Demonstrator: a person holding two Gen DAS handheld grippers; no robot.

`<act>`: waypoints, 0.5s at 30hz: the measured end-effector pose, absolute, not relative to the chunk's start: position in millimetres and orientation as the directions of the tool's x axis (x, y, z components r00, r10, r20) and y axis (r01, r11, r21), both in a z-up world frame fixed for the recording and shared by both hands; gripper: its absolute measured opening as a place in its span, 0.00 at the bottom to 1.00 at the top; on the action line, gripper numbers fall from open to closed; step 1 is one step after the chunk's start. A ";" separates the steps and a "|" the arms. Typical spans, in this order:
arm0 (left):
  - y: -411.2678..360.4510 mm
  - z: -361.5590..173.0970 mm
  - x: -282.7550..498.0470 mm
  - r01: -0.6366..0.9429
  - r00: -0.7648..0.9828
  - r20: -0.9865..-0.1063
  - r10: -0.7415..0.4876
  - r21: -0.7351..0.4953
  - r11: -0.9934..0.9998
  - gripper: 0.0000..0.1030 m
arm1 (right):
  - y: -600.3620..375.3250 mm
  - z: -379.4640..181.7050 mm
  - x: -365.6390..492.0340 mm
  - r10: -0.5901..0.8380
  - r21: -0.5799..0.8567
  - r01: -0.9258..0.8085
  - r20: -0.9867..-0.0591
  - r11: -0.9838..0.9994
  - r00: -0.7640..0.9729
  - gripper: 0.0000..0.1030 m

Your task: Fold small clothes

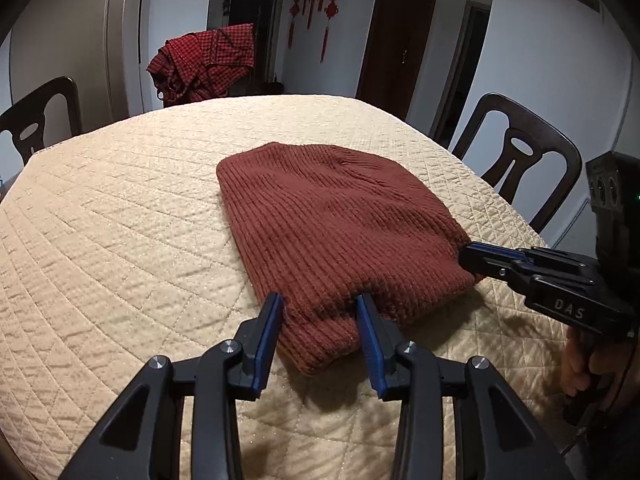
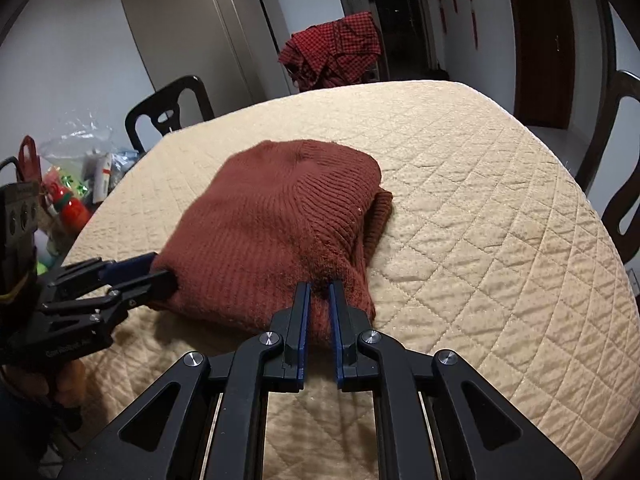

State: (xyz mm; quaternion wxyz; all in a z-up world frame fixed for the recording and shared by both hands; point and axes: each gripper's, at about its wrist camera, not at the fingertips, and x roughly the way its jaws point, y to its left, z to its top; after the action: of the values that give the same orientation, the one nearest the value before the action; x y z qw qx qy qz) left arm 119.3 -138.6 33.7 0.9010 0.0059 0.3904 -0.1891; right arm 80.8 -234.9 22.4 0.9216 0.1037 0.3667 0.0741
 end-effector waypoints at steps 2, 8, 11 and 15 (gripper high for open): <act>-139.3 38.0 117.7 0.343 0.631 -0.702 -0.331 -0.131 0.930 0.40 | -235.1 30.4 77.9 0.219 0.250 -0.070 -0.640 0.966 0.736 0.08; -141.1 48.7 123.1 0.324 0.659 -0.681 -0.319 -0.126 0.938 0.40 | -235.1 42.3 84.4 0.219 0.244 -0.082 -0.615 0.966 0.758 0.08; -142.1 46.8 127.8 0.316 0.659 -0.683 -0.315 -0.128 0.940 0.40 | -232.9 39.0 92.5 0.224 0.246 -0.085 -0.618 0.965 0.754 0.08; -146.0 40.4 130.1 0.317 0.651 -0.692 -0.313 -0.127 0.940 0.41 | -238.3 23.7 100.5 0.219 0.253 -0.067 -0.645 0.965 0.732 0.09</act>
State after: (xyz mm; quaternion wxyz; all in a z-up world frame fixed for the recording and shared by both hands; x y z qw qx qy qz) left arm 130.1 -146.0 40.4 0.9085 0.0025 0.3803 -0.1734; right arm 100.5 -238.3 23.7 0.9244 0.1067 0.3579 0.0774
